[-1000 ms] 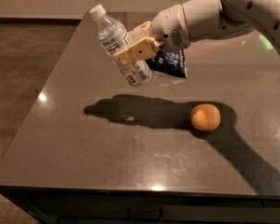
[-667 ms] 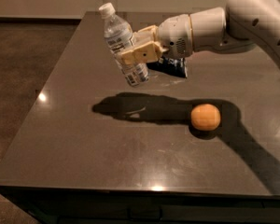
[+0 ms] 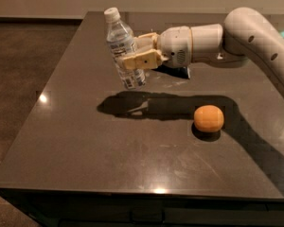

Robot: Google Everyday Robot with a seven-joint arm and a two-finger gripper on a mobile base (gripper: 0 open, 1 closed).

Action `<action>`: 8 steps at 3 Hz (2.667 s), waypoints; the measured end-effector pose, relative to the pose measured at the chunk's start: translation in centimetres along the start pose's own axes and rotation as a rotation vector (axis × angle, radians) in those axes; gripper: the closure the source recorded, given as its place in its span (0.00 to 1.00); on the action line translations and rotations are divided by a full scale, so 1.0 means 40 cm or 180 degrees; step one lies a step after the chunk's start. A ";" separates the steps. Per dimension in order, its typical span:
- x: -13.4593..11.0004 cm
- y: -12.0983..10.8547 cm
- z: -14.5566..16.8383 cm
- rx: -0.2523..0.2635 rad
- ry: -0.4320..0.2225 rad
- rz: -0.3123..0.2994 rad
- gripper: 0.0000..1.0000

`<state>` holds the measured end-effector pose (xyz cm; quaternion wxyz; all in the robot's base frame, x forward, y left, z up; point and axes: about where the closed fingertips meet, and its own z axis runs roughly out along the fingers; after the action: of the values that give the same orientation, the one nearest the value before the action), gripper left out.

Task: Place blue plastic bottle upright

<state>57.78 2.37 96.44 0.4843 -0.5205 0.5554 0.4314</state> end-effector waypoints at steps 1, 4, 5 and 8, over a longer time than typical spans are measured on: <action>0.023 -0.008 0.011 -0.0086 -0.0177 0.0015 1.00; 0.077 -0.014 0.024 -0.0105 -0.0427 0.0112 0.53; 0.093 -0.016 0.025 -0.0087 -0.0426 0.0134 0.28; 0.122 -0.014 0.017 -0.0057 -0.0241 0.0205 0.00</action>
Offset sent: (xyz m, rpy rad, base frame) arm 0.0075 -0.0022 -0.0219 0.1288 0.0112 0.0332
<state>58.44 2.23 91.53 0.4862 -0.4899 0.5493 0.4711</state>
